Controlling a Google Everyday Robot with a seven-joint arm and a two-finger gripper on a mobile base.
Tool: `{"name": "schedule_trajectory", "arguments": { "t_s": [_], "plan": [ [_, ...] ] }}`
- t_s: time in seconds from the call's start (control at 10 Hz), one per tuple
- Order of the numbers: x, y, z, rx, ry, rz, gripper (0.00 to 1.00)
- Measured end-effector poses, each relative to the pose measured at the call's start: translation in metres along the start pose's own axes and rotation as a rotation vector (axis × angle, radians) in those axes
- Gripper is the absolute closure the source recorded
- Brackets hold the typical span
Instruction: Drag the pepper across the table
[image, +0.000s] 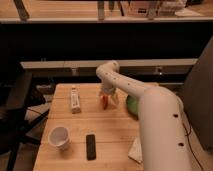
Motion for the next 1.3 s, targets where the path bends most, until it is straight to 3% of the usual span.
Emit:
{"name": "schedule_trajectory", "arguments": {
  "t_s": [1.3],
  "plan": [
    [0.0008, -0.0013, 0.0061, -0.005, -0.019, -0.007, 0.21]
  ]
}}
